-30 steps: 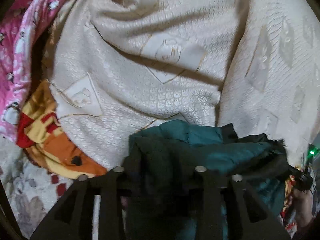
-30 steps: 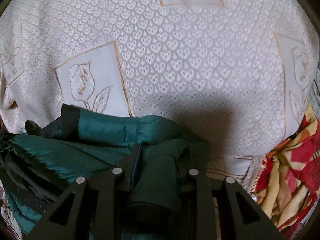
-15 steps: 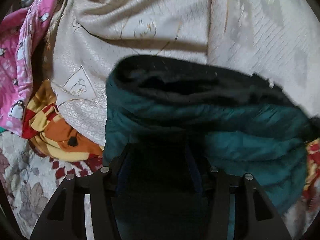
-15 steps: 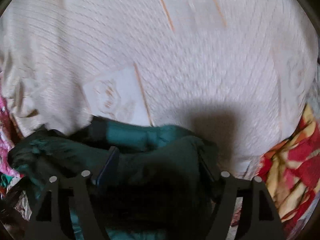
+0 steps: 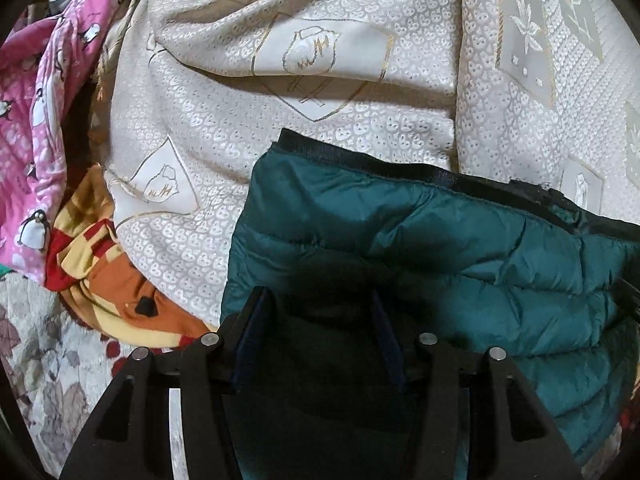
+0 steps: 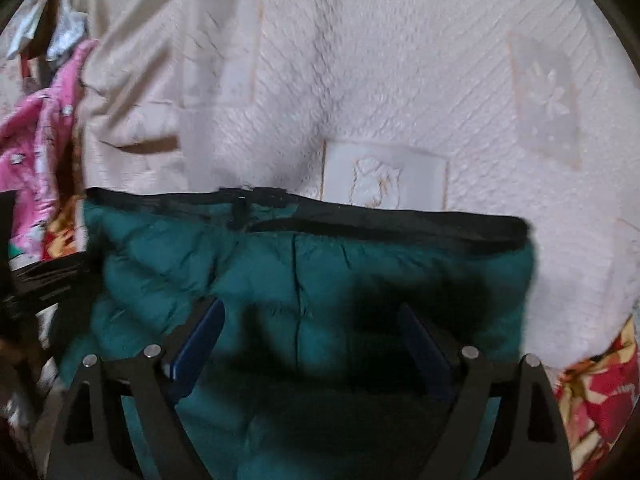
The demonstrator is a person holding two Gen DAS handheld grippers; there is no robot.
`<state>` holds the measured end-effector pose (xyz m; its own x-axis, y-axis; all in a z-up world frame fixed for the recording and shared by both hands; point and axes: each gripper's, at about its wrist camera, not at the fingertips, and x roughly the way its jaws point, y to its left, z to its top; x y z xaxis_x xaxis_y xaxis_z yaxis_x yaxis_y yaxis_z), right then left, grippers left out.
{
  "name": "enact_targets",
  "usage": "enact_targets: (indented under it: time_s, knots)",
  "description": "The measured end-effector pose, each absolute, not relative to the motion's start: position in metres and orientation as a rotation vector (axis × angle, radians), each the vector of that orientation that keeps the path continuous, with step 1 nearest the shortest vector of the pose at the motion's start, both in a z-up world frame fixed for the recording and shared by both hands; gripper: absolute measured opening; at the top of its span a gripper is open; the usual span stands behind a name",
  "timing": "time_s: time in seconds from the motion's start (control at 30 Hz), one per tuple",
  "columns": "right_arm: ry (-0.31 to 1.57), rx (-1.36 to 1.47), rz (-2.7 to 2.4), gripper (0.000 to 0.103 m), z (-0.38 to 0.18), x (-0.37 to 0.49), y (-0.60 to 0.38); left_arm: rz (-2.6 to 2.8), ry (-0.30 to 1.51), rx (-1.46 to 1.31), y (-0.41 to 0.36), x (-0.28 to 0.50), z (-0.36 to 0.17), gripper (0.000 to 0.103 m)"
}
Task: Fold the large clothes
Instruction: 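Lower the folded hem onto the collar and open both grippers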
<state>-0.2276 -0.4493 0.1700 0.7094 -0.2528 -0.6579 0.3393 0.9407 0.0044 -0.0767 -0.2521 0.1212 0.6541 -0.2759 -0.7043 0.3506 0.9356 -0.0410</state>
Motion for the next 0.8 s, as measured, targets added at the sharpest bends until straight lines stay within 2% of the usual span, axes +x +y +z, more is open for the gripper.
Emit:
enact_targets:
  time_s: [0.2, 0.37, 0.5, 0.67, 0.8]
  knots:
    - [0.774, 0.118, -0.429, 0.092, 0.126, -0.196, -0.466, -0.348, 0.767, 0.120, -0.255, -0.062, 0.109, 0.037]
    - [0.741, 0.092, -0.454, 0.094, 0.110, -0.196, -0.461, -0.342, 0.724, 0.149, -0.257, -0.061, 0.099, 0.040]
    - [0.775, 0.137, -0.422, 0.094, 0.121, -0.201, -0.460, -0.340, 0.735, 0.149, -0.258, -0.062, 0.099, 0.041]
    - [0.686, 0.203, -0.375, 0.094, 0.148, -0.232, -0.462, -0.334, 0.739, 0.143, -0.260, -0.061, 0.098, 0.041]
    - [0.692, 0.200, -0.462, 0.094, 0.143, -0.235, -0.483, -0.332, 0.728, 0.149, -0.262, -0.060, 0.096, 0.041]
